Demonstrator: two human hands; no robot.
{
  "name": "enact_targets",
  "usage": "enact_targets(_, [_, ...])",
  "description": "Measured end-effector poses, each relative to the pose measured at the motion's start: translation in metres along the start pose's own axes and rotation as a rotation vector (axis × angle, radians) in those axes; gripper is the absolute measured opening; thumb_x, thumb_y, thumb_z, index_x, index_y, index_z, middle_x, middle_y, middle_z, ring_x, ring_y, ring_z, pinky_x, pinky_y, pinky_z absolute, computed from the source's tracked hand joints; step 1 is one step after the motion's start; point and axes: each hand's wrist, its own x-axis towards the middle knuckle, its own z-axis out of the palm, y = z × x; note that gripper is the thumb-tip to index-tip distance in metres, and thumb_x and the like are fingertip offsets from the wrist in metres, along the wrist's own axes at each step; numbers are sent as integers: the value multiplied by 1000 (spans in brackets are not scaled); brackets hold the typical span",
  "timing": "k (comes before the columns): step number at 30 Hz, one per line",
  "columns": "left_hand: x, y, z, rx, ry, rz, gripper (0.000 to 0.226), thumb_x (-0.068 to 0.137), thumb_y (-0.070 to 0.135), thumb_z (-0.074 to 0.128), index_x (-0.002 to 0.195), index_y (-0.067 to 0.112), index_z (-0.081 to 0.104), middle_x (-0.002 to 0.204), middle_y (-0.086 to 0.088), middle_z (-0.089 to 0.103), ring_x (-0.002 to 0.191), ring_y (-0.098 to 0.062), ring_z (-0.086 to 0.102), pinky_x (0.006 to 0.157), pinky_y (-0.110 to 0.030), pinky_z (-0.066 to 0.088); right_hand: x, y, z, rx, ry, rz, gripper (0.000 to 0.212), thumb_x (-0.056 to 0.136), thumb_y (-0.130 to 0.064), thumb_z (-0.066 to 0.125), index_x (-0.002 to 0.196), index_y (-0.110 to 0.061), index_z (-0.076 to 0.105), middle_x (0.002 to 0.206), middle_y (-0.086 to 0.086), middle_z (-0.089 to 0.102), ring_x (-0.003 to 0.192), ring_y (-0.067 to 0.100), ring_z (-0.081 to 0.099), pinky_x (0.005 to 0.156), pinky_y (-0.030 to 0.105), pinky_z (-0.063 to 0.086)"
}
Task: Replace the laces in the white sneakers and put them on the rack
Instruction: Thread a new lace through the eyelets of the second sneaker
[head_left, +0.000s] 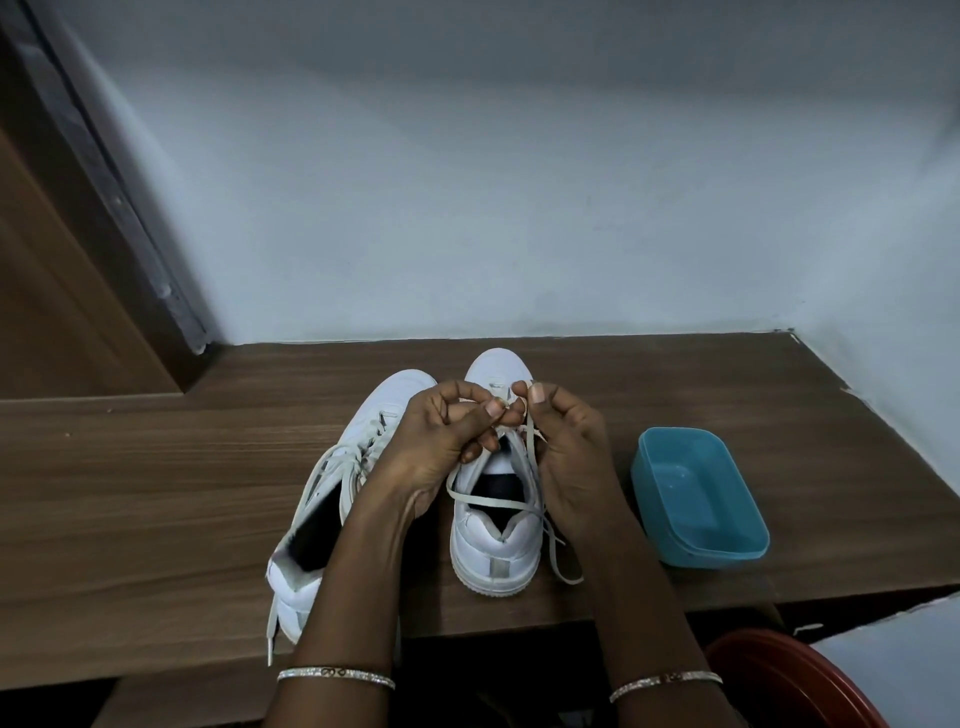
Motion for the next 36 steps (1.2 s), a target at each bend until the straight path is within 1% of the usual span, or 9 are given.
enact_targets(3, [0, -1, 0, 3, -23, 16, 14, 80, 17, 70, 89, 6, 67, 81, -14, 73, 53, -13, 51, 47, -16, 36, 1, 4, -1, -62, 9, -16, 20, 101, -14, 55, 100, -1, 69, 87, 23, 65, 84, 39, 60, 90, 75, 44])
enact_targets(5, [0, -1, 0, -14, -30, 5, 15, 80, 17, 70, 89, 6, 69, 82, -16, 73, 53, -13, 51, 47, -16, 36, 0, 3, -1, -121, 29, -22, 19, 101, -10, 53, 102, -1, 70, 88, 21, 69, 83, 35, 63, 91, 65, 50])
enact_targets(8, [0, 0, -1, 6, -39, -14, 19, 79, 17, 71, 93, 3, 68, 83, -17, 73, 52, -12, 51, 48, -16, 36, 0, -1, -2, -197, -13, -51, 18, 100, -6, 53, 103, -2, 70, 86, 20, 71, 74, 30, 66, 76, 43, 59])
enact_targets(12, [-1, 3, -2, 28, 3, -47, 35, 75, 17, 75, 105, 10, 61, 82, -18, 73, 49, -13, 51, 53, -22, 38, 3, -4, -7, -342, -33, -119, 14, 95, -2, 61, 105, 0, 70, 95, 23, 73, 86, 35, 70, 85, 47, 58])
enact_targets(15, [-1, 3, -4, 49, -18, -44, 42, 78, 15, 74, 119, 12, 63, 82, -17, 73, 52, -13, 50, 57, -24, 39, 5, -5, -12, -355, 5, -138, 12, 88, -2, 70, 99, -2, 65, 86, 21, 74, 77, 31, 72, 76, 43, 60])
enact_targets(18, [0, 3, -4, 67, -42, -40, 37, 80, 15, 74, 117, 14, 68, 79, -15, 72, 53, -12, 50, 56, -23, 37, 5, -5, -15, -331, 6, -130, 10, 86, -2, 72, 93, -2, 66, 83, 20, 74, 73, 27, 71, 74, 38, 58])
enact_targets(29, [2, 3, -1, 56, 61, -24, 4, 88, 5, 68, 89, 5, 64, 72, -13, 71, 50, -12, 53, 56, -23, 42, 2, -12, -24, -413, -177, -75, 22, 91, 0, 64, 112, -2, 71, 106, 16, 75, 105, 33, 70, 100, 47, 52])
enact_targets(32, [2, 2, 0, 94, 66, 10, 6, 88, 4, 68, 85, 6, 62, 69, -12, 70, 50, -13, 54, 58, -27, 41, 2, -12, -21, -461, -143, -129, 15, 89, -12, 71, 103, -5, 74, 96, 17, 75, 98, 36, 71, 97, 52, 53])
enact_targets(36, [1, 4, 2, 125, 78, 33, 8, 89, 2, 66, 84, 6, 61, 70, -16, 67, 50, -13, 53, 51, -19, 41, 5, -2, -12, -511, -46, -218, 12, 92, -20, 69, 89, -10, 75, 84, 16, 75, 88, 40, 70, 88, 60, 54])
